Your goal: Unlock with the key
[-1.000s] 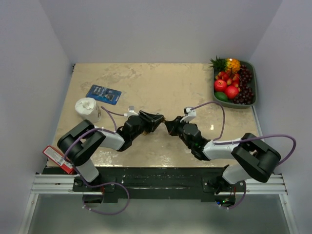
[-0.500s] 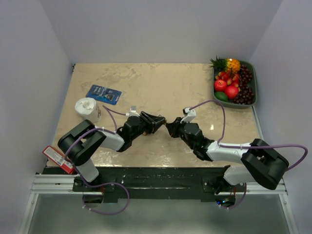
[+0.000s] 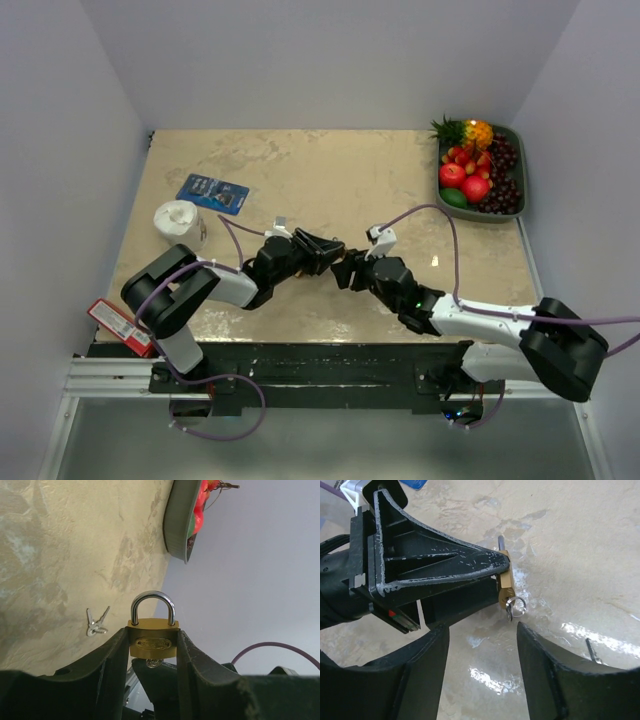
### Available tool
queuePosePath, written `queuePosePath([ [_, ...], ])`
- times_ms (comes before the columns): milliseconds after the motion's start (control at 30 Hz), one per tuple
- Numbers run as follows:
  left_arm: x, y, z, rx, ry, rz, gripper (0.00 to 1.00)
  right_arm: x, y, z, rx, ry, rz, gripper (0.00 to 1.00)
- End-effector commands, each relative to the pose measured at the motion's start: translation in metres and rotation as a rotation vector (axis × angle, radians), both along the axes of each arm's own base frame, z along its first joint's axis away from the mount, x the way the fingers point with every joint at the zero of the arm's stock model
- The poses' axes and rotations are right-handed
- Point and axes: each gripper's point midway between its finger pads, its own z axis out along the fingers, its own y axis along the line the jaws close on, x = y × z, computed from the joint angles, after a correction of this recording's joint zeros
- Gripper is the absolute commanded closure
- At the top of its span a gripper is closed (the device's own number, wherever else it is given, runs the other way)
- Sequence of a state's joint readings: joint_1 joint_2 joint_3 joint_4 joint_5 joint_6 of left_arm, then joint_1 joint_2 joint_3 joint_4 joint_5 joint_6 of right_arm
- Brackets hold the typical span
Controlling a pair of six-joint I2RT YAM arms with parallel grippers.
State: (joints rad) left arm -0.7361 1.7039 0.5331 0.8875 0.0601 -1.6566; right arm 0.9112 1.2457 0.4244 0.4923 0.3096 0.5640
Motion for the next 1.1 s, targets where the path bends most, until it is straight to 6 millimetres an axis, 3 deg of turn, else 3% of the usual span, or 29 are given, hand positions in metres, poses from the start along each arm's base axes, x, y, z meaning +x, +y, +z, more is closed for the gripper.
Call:
queuePosePath([
  [0, 0.011, -0.008, 0.028, -0.054, -0.074, -0.001, 1.00, 0.004, -0.018, 0.022, -0.034, -0.034, -0.071, 0.36],
  [167, 0.009, -0.008, 0.026, -0.042, -0.080, -0.013, 1.00, 0.007, -0.021, 0.038, -0.042, -0.042, -0.080, 0.28],
  [367, 0.008, -0.005, 0.025, -0.023, -0.097, -0.012, 1.00, 0.014, -0.016, 0.034, -0.049, -0.017, -0.053, 0.27],
  [467, 0.007, -0.005, 0.025, -0.023, -0.099, -0.014, 1.00, 0.015, -0.013, 0.033, -0.058, -0.019, -0.044, 0.33],
  [567, 0.006, -0.005, 0.025, -0.026, -0.102, -0.020, 1.00, 0.016, -0.010, 0.033, -0.063, -0.022, -0.025, 0.47],
  [667, 0.005, -0.005, 0.025, -0.026, -0.103, -0.023, 1.00, 0.016, -0.007, 0.031, -0.061, -0.014, -0.015, 0.54],
  [1067, 0.001, -0.006, 0.027, -0.027, -0.121, -0.043, 1.00, 0.025, -0.008, 0.029, -0.026, -0.008, -0.024, 0.62],
])
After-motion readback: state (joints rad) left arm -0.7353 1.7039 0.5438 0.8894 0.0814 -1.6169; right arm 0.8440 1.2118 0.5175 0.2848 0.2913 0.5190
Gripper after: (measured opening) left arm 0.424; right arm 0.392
